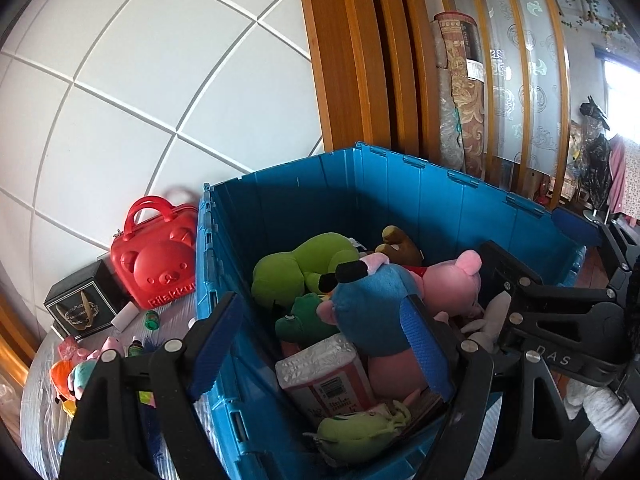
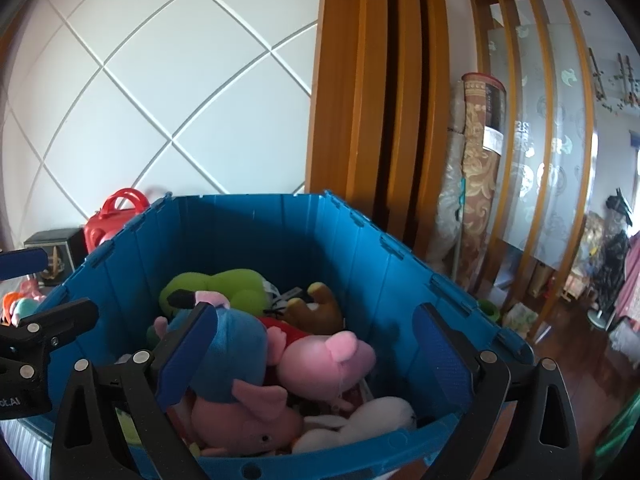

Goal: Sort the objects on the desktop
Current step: 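Open both grippers to drop both plushes into the crate, then withdraw both grippers from the crate toward the items on the bed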

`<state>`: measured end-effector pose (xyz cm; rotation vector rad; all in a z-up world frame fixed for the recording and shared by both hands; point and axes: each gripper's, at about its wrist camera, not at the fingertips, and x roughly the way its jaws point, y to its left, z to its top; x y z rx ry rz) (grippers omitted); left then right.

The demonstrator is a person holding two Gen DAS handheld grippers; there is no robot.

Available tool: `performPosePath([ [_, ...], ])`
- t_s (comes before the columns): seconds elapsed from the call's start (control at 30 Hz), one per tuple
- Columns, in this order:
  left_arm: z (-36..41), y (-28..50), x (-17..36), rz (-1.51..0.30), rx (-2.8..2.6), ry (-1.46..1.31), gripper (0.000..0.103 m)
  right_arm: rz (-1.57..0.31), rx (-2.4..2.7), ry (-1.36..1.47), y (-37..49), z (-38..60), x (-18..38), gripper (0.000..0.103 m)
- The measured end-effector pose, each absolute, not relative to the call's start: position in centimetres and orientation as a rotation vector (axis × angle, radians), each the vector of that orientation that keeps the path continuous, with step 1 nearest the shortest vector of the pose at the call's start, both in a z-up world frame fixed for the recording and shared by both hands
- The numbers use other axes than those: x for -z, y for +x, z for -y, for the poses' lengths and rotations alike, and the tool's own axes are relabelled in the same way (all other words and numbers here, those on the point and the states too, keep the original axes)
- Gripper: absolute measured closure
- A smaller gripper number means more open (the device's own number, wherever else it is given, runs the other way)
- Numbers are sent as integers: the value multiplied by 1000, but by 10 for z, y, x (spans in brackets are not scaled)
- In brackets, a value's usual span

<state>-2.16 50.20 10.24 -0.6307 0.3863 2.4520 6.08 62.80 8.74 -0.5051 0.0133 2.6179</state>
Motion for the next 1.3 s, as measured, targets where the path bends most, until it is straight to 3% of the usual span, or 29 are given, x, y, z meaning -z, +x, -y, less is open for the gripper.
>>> performPosePath([
  [0.33,-468,-21,-104,-339,-2491,-633,22,11,-2670,-492,62,-600,-95,0],
  [0.87,-317,-59,-95,-173,-2624,-731,22,74,-2875,-406,32,-470,-121,0],
  [1.13,-214,-102,-62,-49,-2743,-892,22,104,-3015,-483,-7,-390,-115,0],
  [1.3,-156,-127,-21,-107,-2856,-1055,22,107,-3064,-631,-42,-350,-91,0],
])
